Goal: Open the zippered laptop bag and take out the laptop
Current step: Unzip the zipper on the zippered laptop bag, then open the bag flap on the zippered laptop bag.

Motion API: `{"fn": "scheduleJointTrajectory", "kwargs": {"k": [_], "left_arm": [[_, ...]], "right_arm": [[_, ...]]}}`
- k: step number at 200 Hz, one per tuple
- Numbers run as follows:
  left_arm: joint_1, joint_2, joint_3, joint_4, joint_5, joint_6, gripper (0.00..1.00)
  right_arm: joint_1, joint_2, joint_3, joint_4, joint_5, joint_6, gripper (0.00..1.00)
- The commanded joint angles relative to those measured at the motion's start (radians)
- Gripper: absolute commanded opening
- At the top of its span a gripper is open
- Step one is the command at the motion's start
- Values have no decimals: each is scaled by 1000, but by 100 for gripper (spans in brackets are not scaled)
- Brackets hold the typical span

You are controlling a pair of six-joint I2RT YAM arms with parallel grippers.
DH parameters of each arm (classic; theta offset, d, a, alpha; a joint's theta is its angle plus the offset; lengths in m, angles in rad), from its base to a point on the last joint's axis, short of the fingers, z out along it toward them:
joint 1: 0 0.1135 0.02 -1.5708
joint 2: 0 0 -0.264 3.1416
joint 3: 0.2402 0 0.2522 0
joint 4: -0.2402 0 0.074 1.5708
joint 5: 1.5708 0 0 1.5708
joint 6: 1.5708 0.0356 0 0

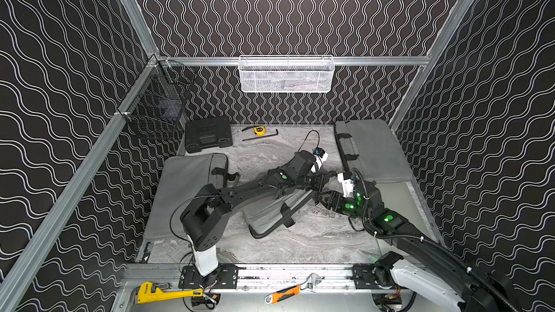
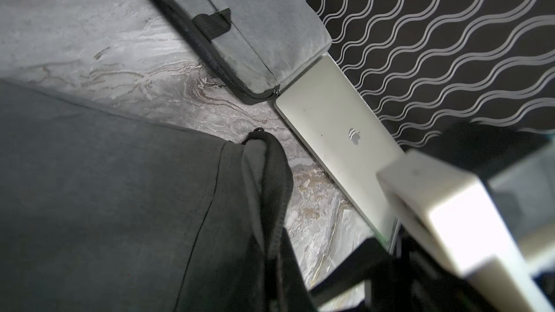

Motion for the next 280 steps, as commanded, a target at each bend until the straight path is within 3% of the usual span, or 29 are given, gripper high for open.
{"fn": "scheduleJointTrajectory", "kwargs": {"k": [1, 87, 96, 120, 135, 149, 176, 196, 246, 280], "left_arm": [[5, 21, 15, 99, 16, -115, 0], [6, 12, 24, 167, 97, -172, 0], [6, 6, 14, 166, 95, -167, 0], [8, -12, -16, 148, 80, -128, 0], [15, -23, -42, 154, 87, -115, 0], [21, -35, -60, 157, 95, -99, 9], [25, -66, -78, 123, 122, -15, 44], [38, -117, -105, 78, 129, 59, 57], [51, -259, -213, -154, 16, 311, 63], [50, -363, -342, -196, -58, 378, 63]], "right_arm": [[34, 32, -3, 147, -25, 69, 67], [56, 289, 36, 293, -54, 70, 57], [57, 292, 29, 308, -52, 77, 50], [56, 274, 20, 282, -16, 68, 21], [54, 256, 20, 246, 16, 51, 10], [51, 240, 17, 228, 34, 33, 0], [41, 213, 16, 208, 52, 10, 0], [32, 200, 28, 176, 54, -16, 0], [-4, 209, 93, 66, 32, -111, 0], [-16, 210, 111, 38, 24, -146, 0]]}}
